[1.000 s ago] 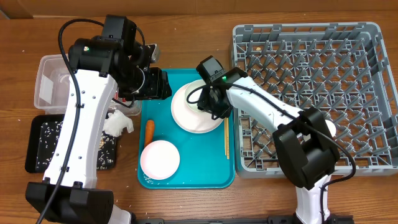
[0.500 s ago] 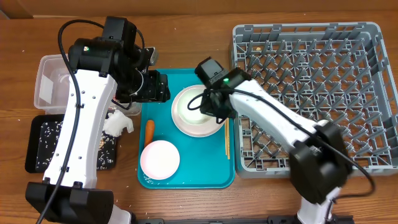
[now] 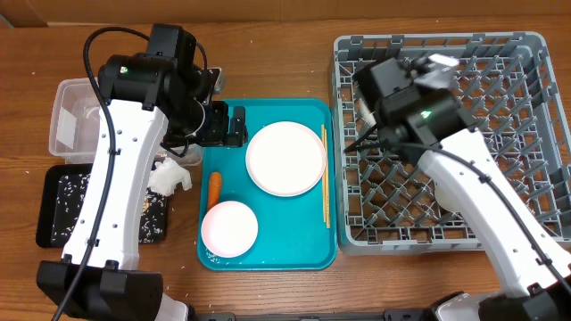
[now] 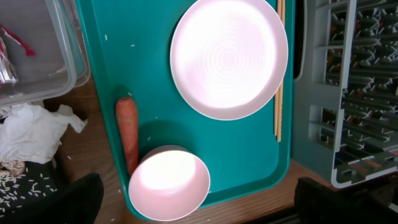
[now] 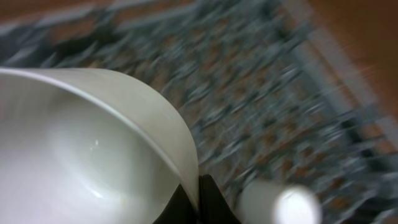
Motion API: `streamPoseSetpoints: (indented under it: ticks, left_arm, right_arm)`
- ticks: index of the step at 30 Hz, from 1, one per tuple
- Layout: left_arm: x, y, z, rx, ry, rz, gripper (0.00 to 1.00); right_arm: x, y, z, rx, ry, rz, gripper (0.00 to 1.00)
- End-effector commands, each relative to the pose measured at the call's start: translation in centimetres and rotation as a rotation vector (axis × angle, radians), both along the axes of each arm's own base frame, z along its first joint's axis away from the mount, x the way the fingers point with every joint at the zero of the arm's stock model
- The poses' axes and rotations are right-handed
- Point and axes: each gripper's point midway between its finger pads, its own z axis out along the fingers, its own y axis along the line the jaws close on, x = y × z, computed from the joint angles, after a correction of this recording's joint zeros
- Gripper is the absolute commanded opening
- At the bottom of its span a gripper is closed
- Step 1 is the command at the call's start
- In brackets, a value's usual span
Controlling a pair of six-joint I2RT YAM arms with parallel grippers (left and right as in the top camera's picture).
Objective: Sort waste into correct bins and load items into the dishwasher
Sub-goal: 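Lift the bowl with right gripper and carry it over the rack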
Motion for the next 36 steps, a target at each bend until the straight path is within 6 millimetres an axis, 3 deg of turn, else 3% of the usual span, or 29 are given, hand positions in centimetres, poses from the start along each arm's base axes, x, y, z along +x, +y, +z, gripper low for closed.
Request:
streamPoseSetpoints:
  ticks: [1,8,16,21,24,36]
  left_arm:
    - [0.1,-0.1,0.3,0.005,-0.013,-0.012,1.0]
    - [0.1,-0.1,0.3,0.006,-0.013,-0.012,1.0]
    - [0.1,-0.1,0.3,0.005,-0.012,-0.012,1.0]
    - [0.1,-0.1,0.3,0.005,-0.012,-0.012,1.0]
    - [0.1,-0.1,0.3,0.005,-0.012,-0.012,1.0]
    - [0.1,-0.1,0.3,0.005,-0.012,-0.012,1.0]
  right_arm:
    - [0.0,-6.1,4.6,-0.354,-0.144,-0.199,0.04]
    - [1.8,-9.4,0.2,-0.431,-0.033,-0.286,0.04]
    - [4.8,-8.3,-5.4,-0.513,0.156,-0.183,0.04]
    - [5.2,-7.4,-7.8,-0.538,0.251,-0.12,0.19]
    - [5.0,-6.9,-8.5,-0.508,0.285,-0.096,0.22]
    - [4.5,-2.1,-7.3,-0.538,0.253,0.024,0.17]
